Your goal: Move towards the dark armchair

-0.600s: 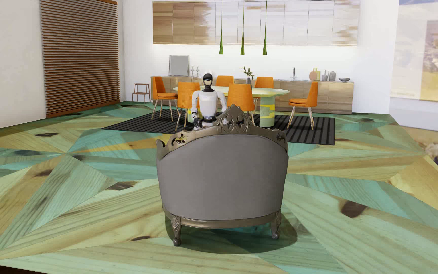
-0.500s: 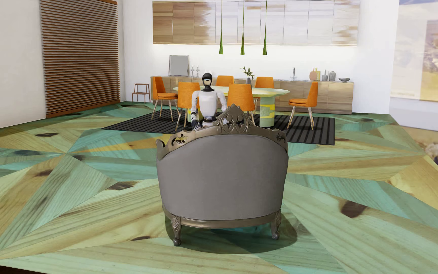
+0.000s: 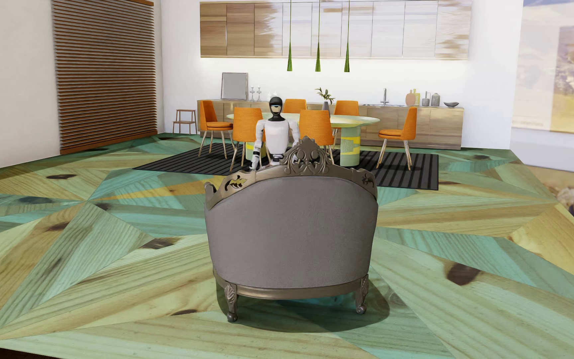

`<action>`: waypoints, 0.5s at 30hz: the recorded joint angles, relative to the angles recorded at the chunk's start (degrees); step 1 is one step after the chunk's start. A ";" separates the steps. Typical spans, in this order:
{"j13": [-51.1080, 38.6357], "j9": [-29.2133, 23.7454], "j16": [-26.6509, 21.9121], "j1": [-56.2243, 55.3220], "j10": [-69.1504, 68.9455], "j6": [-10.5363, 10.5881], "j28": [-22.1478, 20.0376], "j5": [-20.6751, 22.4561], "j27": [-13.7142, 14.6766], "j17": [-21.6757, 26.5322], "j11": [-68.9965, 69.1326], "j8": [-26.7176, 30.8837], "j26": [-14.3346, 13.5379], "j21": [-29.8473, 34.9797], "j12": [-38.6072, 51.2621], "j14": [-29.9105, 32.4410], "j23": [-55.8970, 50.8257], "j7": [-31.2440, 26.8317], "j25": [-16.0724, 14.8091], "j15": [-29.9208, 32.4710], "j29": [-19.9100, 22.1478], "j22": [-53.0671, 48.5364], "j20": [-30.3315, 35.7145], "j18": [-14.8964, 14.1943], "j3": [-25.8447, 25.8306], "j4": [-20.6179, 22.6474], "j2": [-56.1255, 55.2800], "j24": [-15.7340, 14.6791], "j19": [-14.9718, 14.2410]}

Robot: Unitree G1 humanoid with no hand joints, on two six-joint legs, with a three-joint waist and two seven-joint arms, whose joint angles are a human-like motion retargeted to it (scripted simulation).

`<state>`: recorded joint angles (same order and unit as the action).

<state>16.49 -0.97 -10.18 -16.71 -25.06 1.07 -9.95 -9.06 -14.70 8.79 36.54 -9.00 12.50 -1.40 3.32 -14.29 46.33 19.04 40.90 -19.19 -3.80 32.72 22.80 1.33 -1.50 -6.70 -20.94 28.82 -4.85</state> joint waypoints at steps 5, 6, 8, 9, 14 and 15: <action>-2.38 0.10 -2.13 1.66 -0.91 -1.00 2.35 2.33 5.57 -1.57 -4.23 9.17 2.72 -0.50 -0.06 -1.52 -6.99 2.43 -0.28 0.34 5.76 5.04 1.86 -0.22 -0.24 -0.70 -1.18 -1.58 -2.43; -2.15 0.30 -2.52 2.36 -0.26 -1.07 4.35 2.40 6.97 -1.70 -6.92 8.85 4.43 0.26 0.43 -1.28 -9.02 2.57 -0.38 0.38 5.84 8.46 3.75 -0.30 -0.11 -0.62 0.52 -1.23 -0.61; -2.17 0.32 -2.75 3.64 0.70 -0.97 6.70 3.19 8.99 -2.35 -10.83 8.61 8.07 1.84 -0.09 -0.99 -12.15 3.06 -1.28 1.94 6.86 14.38 5.33 -0.53 0.28 -1.28 2.96 -1.17 -0.42; -2.23 0.27 -2.29 3.87 0.64 -0.79 6.24 3.72 9.73 -2.20 -11.63 8.95 9.42 2.56 -1.14 -1.02 -12.92 3.59 -1.93 2.21 7.11 16.96 4.95 -0.79 0.49 -1.86 3.29 -2.02 -0.67; -0.65 -0.15 -2.76 3.40 0.83 -0.40 9.60 5.35 9.34 -1.30 -12.28 8.45 7.82 2.73 -7.20 -0.43 -13.48 3.57 -3.74 2.40 8.13 20.65 7.36 -1.90 1.28 -3.62 3.18 -4.20 0.16; -0.03 -0.31 -2.86 2.98 0.46 -0.41 8.52 5.43 8.66 -1.13 -11.95 8.02 7.58 2.76 -8.10 -0.42 -12.33 3.07 -4.01 2.22 8.20 20.33 7.21 -2.10 1.41 -3.80 3.01 -4.43 0.49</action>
<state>16.46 -1.28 -13.04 -13.73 -24.60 0.67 -1.42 -3.63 -6.04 7.66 24.60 -0.98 20.07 1.36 -4.78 -14.71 34.00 22.11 36.88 -16.97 4.40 53.05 30.02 -0.77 -0.09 -10.50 -17.93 24.39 -4.36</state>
